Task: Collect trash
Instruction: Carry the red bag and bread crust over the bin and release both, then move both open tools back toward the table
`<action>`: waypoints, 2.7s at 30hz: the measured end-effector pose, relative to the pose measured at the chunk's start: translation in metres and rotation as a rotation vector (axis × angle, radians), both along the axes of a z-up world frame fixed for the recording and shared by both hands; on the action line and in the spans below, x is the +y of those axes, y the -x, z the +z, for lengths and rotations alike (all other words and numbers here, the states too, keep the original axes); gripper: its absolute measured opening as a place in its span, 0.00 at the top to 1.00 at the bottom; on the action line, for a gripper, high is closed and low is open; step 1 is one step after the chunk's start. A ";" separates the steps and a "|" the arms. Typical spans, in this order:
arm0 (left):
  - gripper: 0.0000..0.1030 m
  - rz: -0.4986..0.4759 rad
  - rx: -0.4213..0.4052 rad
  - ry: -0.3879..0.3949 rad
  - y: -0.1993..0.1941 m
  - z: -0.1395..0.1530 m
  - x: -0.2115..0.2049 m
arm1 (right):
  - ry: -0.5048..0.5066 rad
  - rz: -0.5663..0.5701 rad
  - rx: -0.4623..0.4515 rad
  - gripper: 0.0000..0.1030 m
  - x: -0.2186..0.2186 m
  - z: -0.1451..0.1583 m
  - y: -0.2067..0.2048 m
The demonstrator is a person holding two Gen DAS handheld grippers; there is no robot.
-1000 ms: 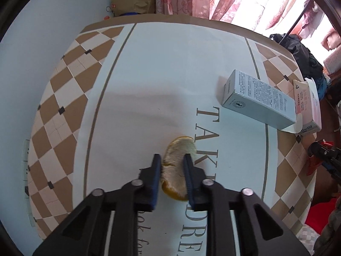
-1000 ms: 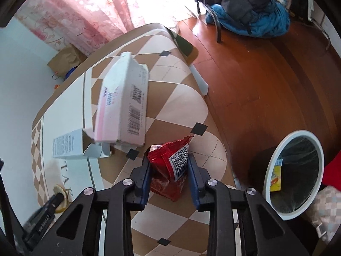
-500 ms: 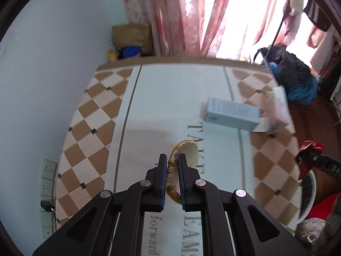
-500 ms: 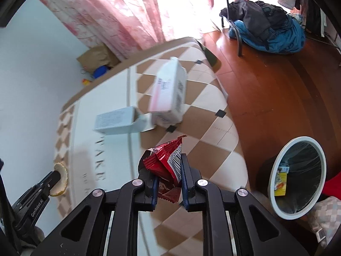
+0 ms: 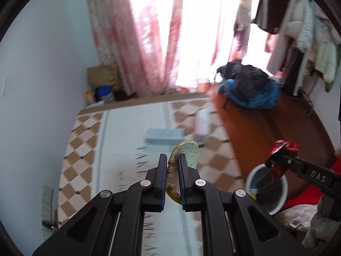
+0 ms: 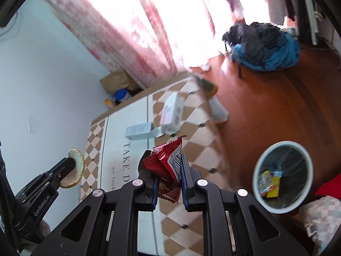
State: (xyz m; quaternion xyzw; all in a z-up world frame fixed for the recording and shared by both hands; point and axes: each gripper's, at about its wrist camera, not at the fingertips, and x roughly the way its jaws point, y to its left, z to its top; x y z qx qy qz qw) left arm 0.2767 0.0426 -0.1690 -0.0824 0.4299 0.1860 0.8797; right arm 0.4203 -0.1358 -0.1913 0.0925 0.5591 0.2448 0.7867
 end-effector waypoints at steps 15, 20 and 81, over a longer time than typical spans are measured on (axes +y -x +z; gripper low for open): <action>0.93 -0.343 0.025 0.088 -0.096 -0.026 -0.208 | 0.129 -0.258 0.035 0.83 -0.222 -0.013 -0.016; 0.93 -0.418 0.128 0.109 -0.127 -0.078 -0.251 | 0.158 -0.321 0.141 0.83 -0.273 -0.076 -0.020; 0.07 -0.351 0.197 0.073 -0.113 -0.081 -0.232 | 0.318 -0.344 0.122 0.00 -0.270 -0.065 0.006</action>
